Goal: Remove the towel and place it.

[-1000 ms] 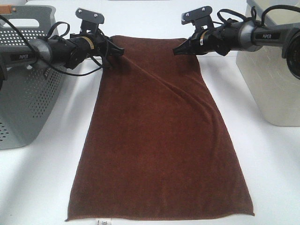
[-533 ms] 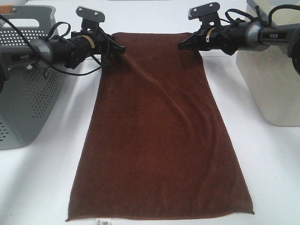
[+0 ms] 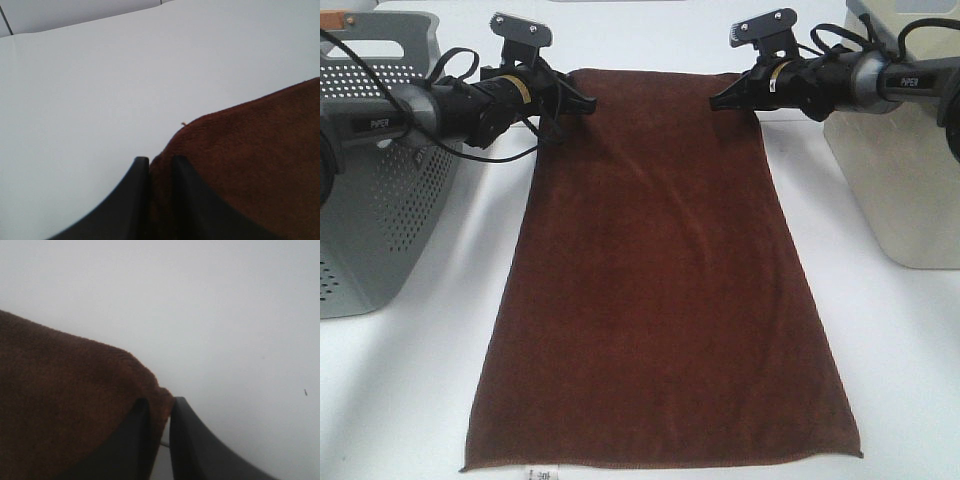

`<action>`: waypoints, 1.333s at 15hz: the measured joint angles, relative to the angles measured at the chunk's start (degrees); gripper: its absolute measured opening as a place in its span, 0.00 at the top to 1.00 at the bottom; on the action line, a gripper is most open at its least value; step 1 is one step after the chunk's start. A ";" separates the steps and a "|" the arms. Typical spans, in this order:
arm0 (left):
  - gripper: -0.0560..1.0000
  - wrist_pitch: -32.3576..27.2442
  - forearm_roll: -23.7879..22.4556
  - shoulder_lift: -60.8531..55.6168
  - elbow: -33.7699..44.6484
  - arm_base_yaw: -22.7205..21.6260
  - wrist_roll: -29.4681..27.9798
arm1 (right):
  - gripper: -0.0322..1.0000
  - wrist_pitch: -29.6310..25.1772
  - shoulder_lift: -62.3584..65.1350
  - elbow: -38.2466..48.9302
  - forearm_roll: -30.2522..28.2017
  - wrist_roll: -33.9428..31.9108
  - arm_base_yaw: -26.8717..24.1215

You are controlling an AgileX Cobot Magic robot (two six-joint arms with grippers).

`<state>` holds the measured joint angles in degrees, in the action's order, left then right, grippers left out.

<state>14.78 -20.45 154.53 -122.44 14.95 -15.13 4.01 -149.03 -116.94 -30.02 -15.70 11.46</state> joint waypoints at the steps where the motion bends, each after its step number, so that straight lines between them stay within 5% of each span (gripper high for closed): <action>1: 0.77 0.00 -0.06 0.00 0.00 0.00 0.00 | 0.81 -1.15 -1.60 -2.58 0.06 0.00 -0.06; 4: 0.73 0.00 -0.06 0.00 0.00 0.00 0.00 | 0.81 -1.38 -2.18 -3.67 -0.06 0.00 -0.06; 7: 0.59 -0.11 -0.06 0.00 0.00 0.00 -0.11 | 0.79 -1.32 -2.18 -4.13 -0.23 0.00 -0.06; 8: 0.55 -0.11 -0.06 0.00 0.00 0.00 -0.11 | 0.73 -1.32 -2.23 -4.13 -0.23 0.00 -0.06; 11: 0.50 -0.11 -0.06 0.00 0.00 0.00 -0.11 | 0.37 -1.32 -2.23 -4.13 -0.23 0.00 -0.06; 13: 0.43 -0.11 -0.06 0.00 0.00 0.00 -0.11 | 0.27 -1.32 -2.23 -4.13 -0.23 0.00 -0.06; 18: 0.37 -4.07 -0.06 -5.27 -0.11 0.23 -0.11 | 0.24 -9.11 2.86 -4.13 2.75 -1.15 1.15; 20: 0.37 -12.78 -0.06 -9.51 -0.11 1.95 -0.11 | 0.24 -16.50 7.79 -4.35 3.84 -1.49 3.32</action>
<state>2.01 -20.51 145.02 -122.56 16.90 -15.24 -12.49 -141.23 -121.30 -26.18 -17.19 14.78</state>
